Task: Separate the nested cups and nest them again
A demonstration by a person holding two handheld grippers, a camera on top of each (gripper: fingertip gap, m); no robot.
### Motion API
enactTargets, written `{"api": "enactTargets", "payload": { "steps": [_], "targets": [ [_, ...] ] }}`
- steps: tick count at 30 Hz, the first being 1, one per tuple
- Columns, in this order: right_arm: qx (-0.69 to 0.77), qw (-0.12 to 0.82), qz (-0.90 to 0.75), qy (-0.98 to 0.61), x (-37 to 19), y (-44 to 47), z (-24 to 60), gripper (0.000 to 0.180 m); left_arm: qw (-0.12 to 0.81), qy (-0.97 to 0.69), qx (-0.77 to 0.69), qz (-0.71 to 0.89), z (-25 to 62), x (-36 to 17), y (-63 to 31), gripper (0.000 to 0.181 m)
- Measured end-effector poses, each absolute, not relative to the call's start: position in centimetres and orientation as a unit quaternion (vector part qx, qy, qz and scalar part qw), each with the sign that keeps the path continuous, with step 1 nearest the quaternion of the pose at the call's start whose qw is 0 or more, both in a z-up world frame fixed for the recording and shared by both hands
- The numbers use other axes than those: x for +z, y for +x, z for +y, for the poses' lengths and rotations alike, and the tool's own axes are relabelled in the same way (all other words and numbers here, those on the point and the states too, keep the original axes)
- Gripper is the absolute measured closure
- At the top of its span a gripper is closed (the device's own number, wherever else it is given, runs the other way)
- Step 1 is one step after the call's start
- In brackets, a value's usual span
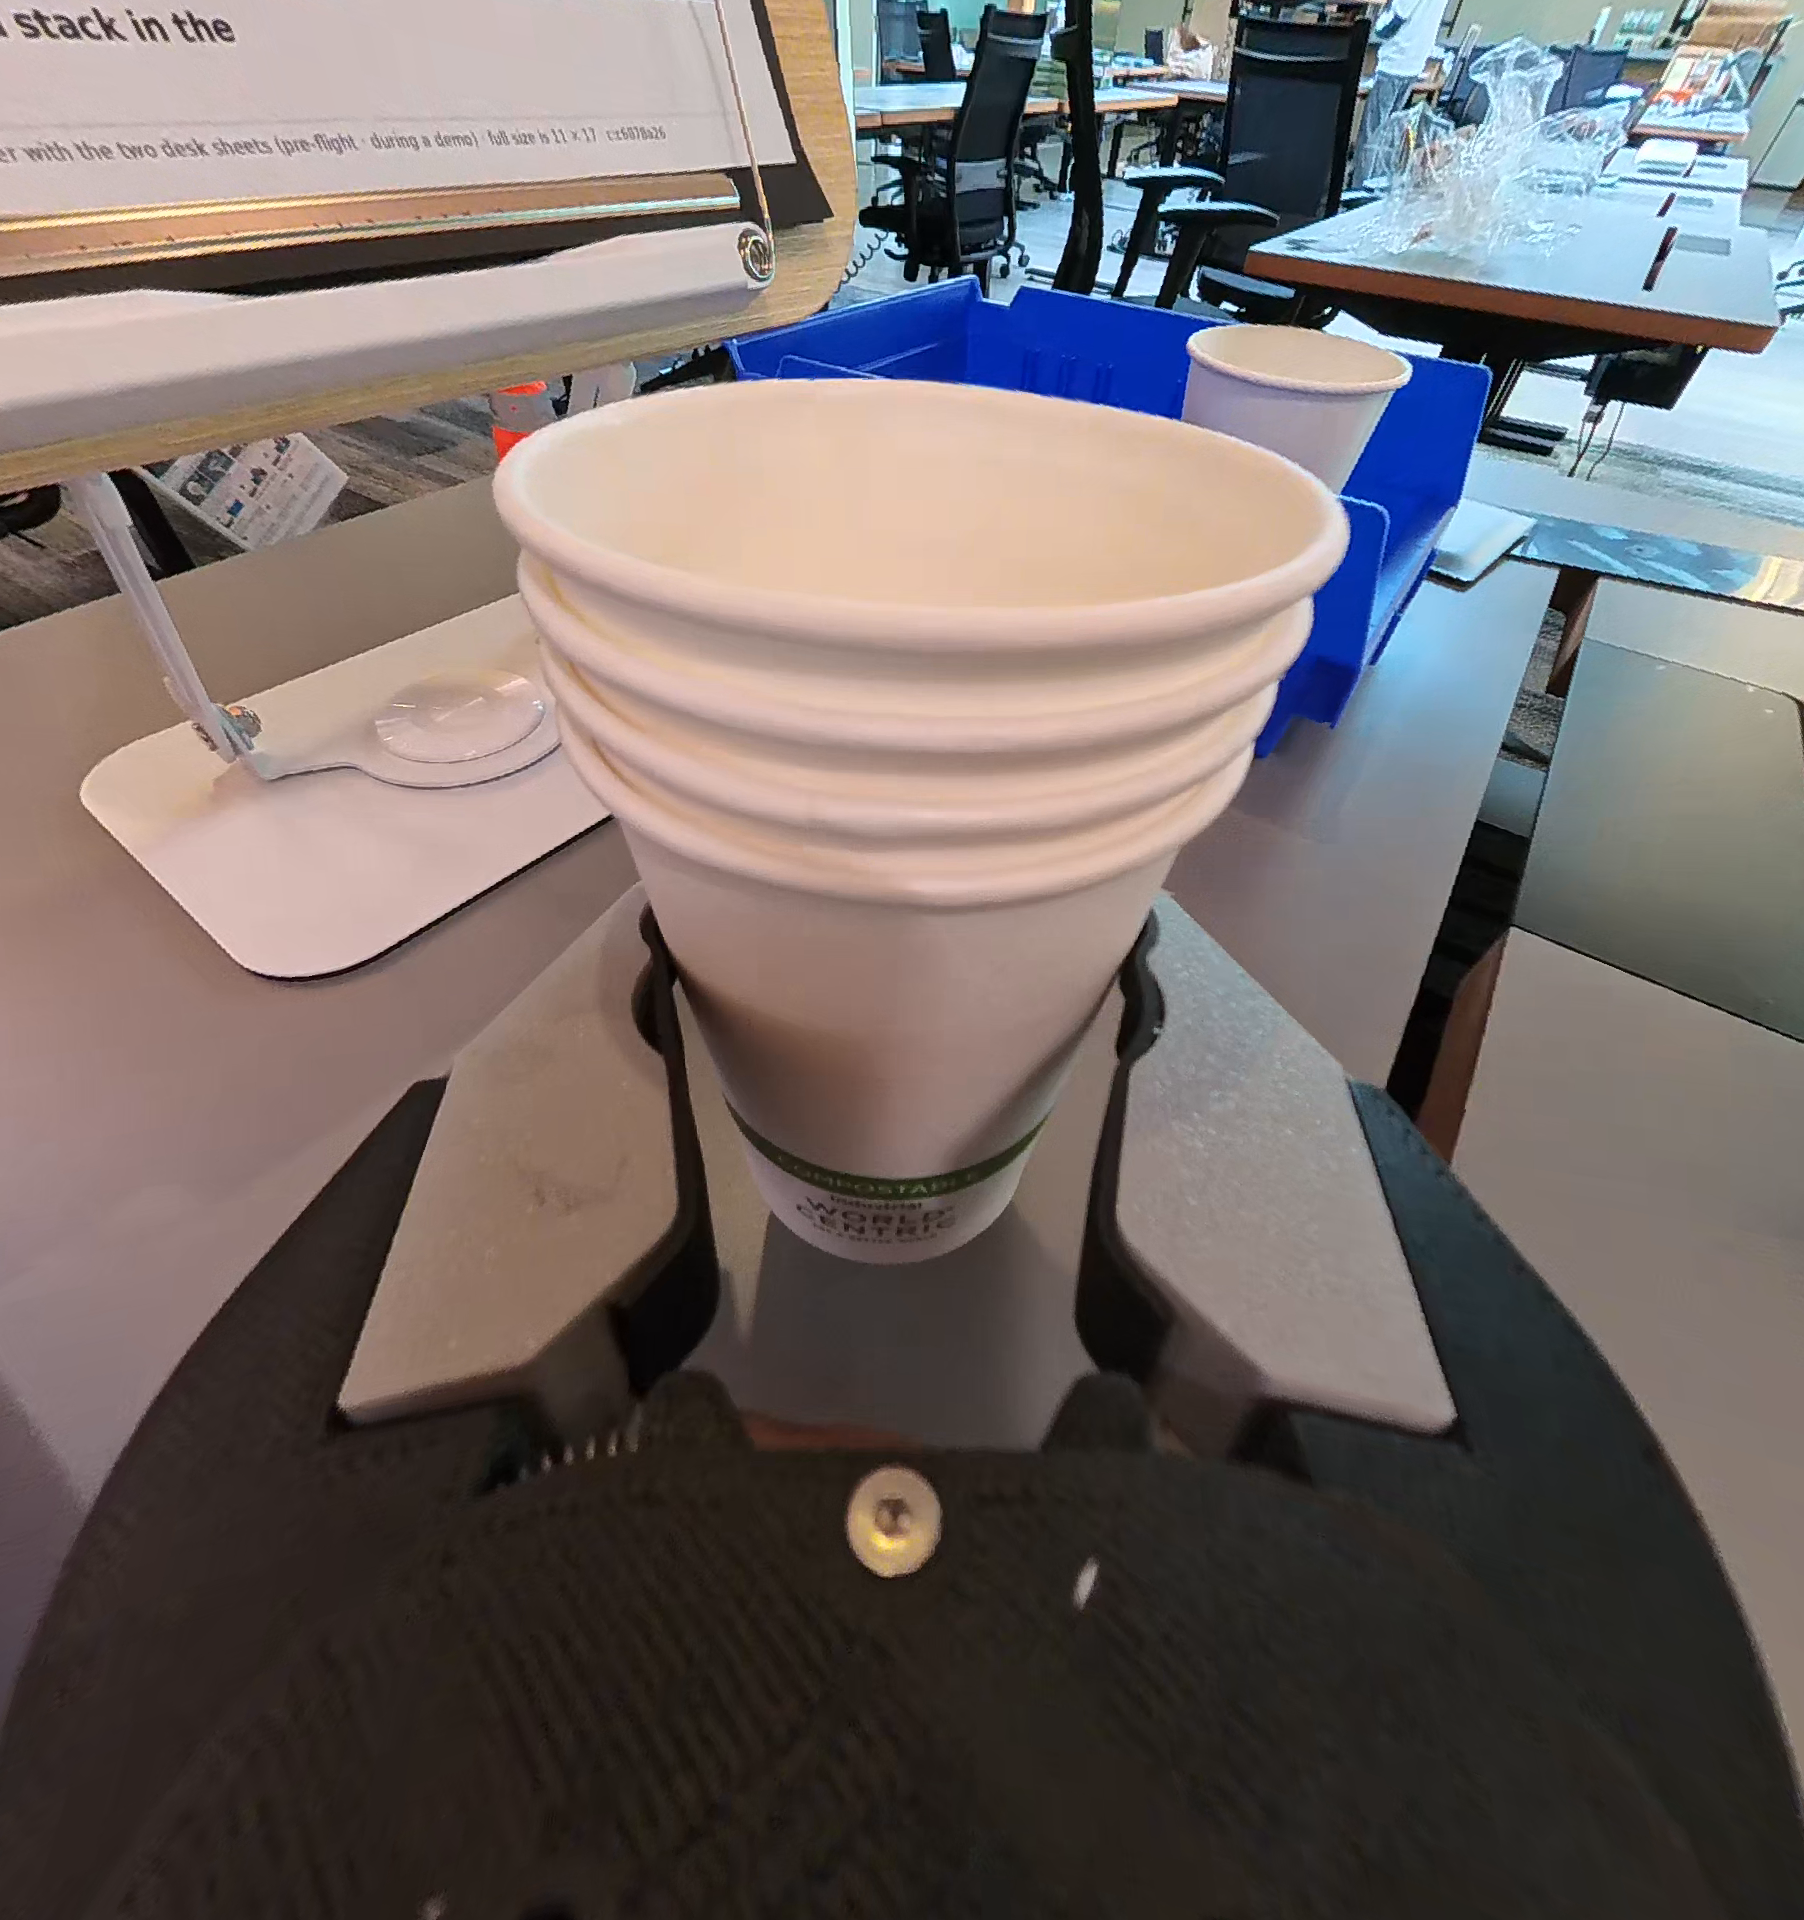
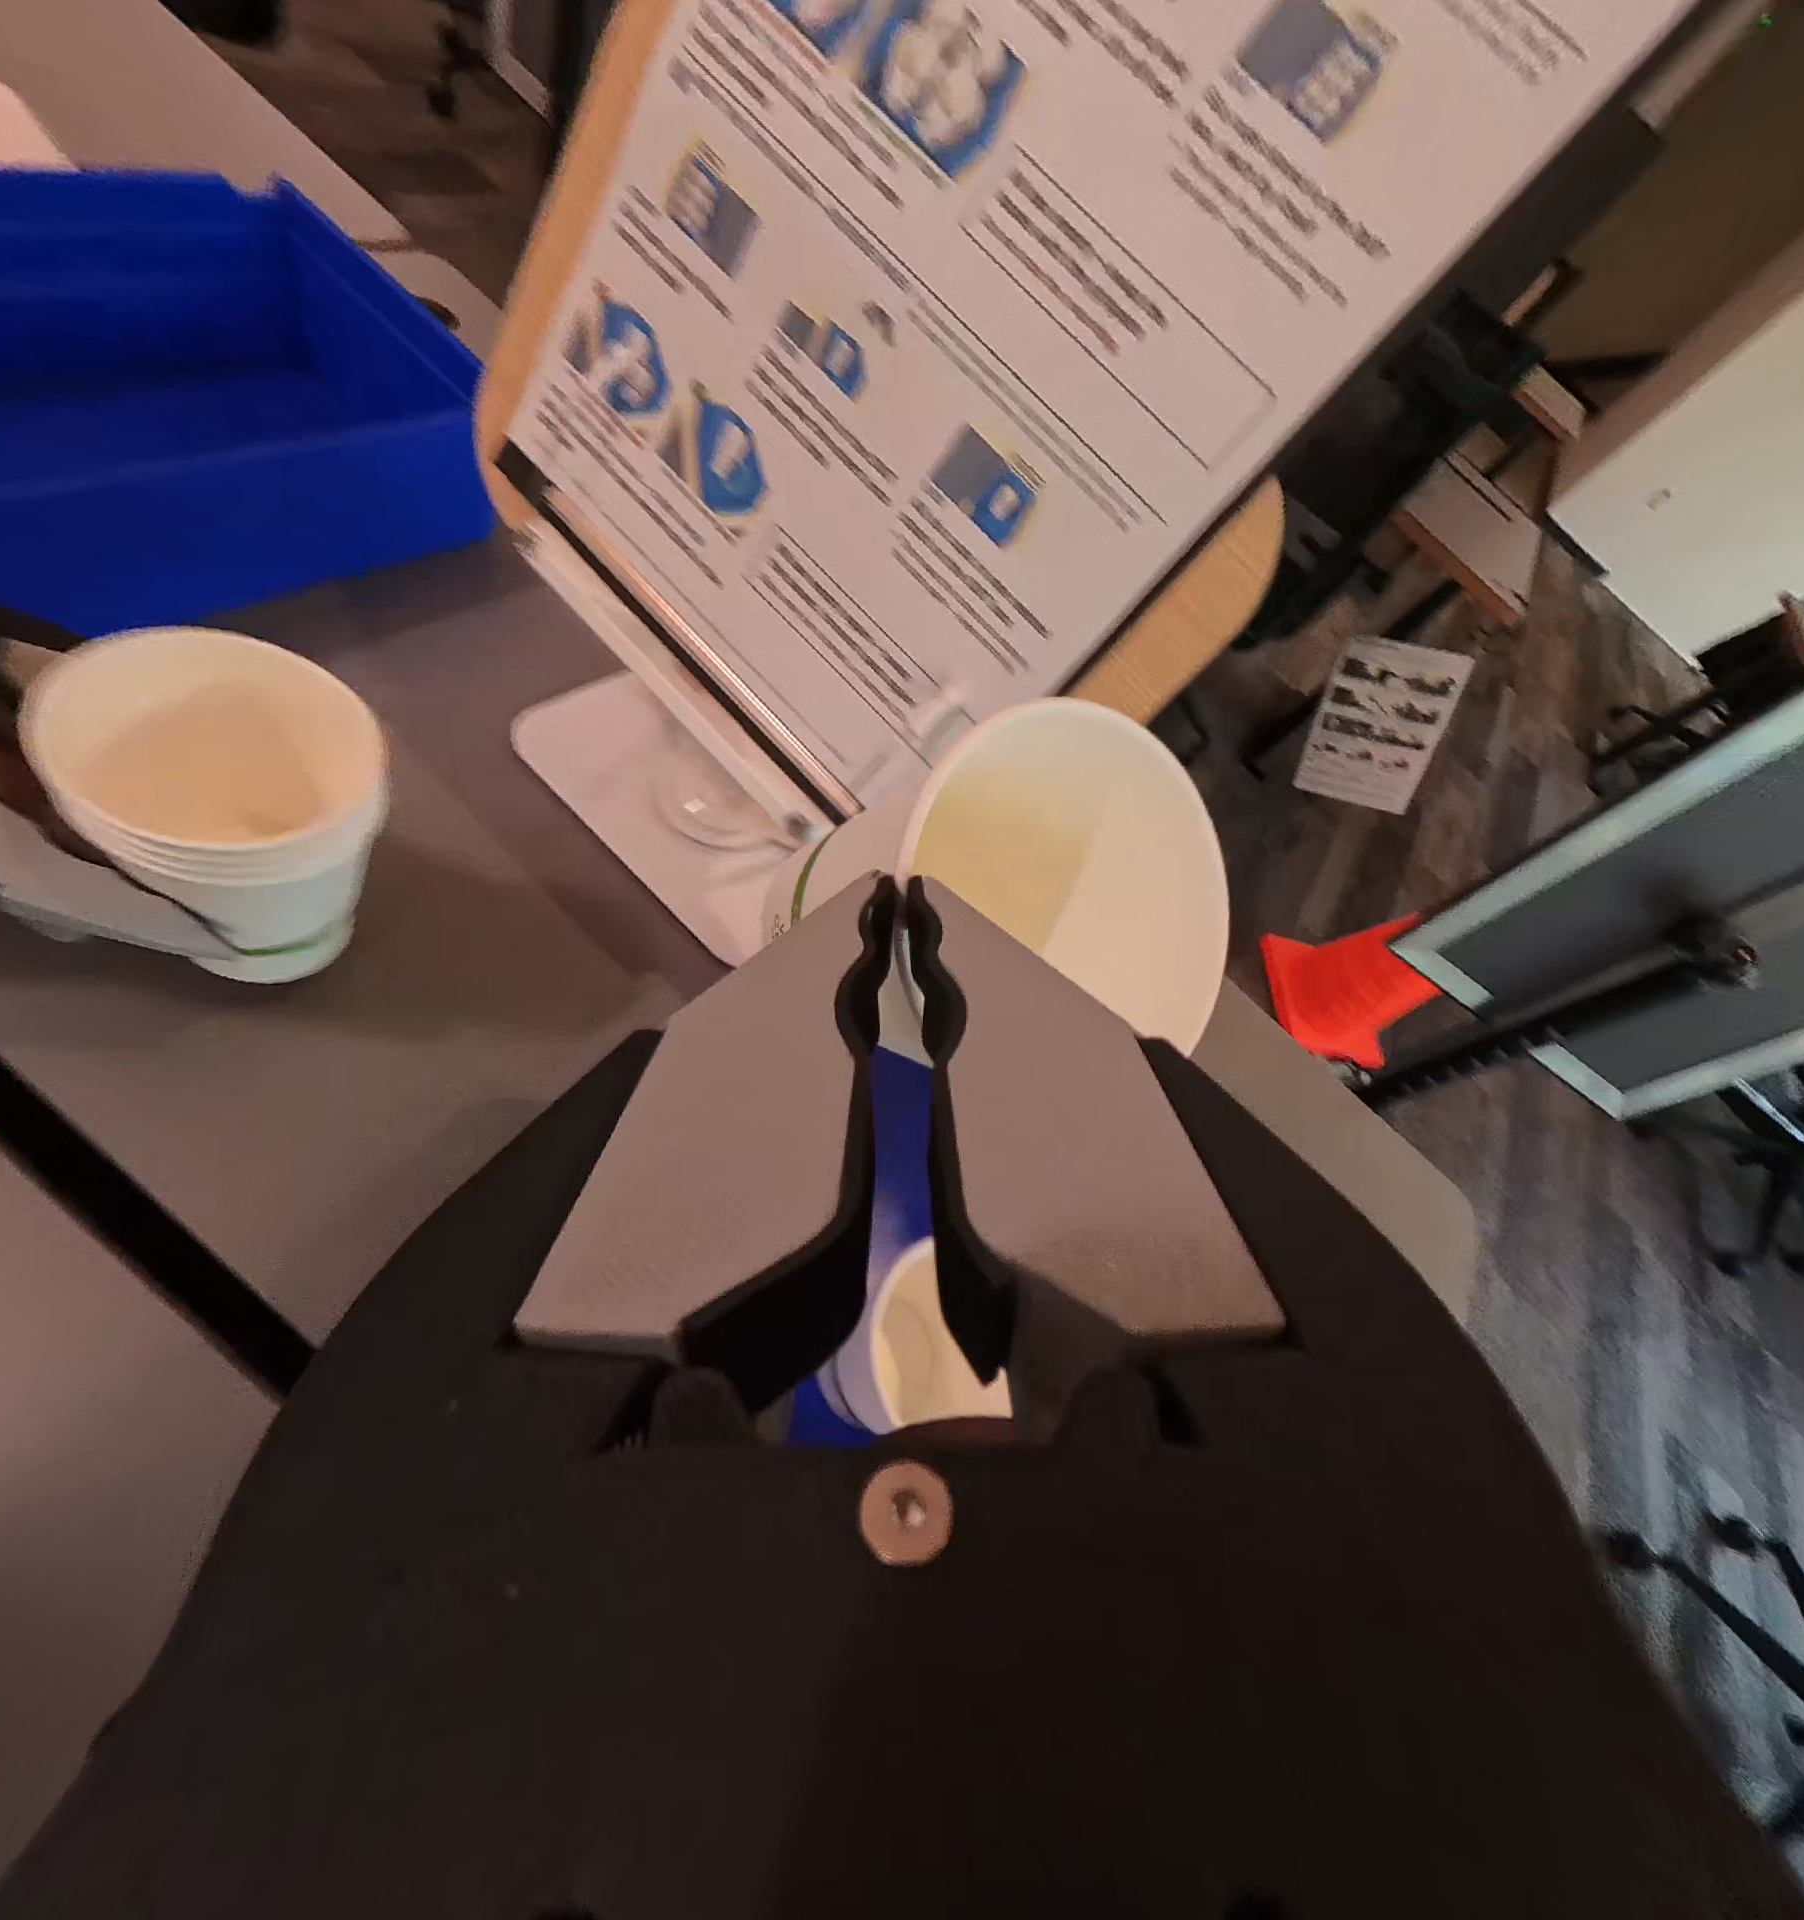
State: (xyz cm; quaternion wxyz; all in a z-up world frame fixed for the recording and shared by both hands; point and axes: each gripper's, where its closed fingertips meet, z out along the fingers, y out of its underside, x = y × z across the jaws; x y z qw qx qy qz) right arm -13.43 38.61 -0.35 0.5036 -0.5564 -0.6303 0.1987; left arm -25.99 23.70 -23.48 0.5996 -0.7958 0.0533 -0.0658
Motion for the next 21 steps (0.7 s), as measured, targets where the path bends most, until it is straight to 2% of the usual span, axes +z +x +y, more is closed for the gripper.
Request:
{"api": "enactTargets", "payload": {
  "steps": [4,10,21],
  "targets": [
    [0.113,0.505,-0.617,-0.592,-2.8,-11.9,44.0,0.180,0.599,-0.797,-0.064,0.052,23.8,-23.6,-26.1,0.094],
    [0.032,0.460,-0.616,-0.639,-8.4,-12.2,50.1,0.180,0.592,-0.802,-0.059,0.057,23.8,-23.9,-25.9,0.094],
    [-0.033,0.368,-0.620,-0.693,-17.9,-12.5,56.4,0.179,0.588,-0.804,-0.057,0.060,24.0,-24.0,-25.8,0.095]
  ]
}}
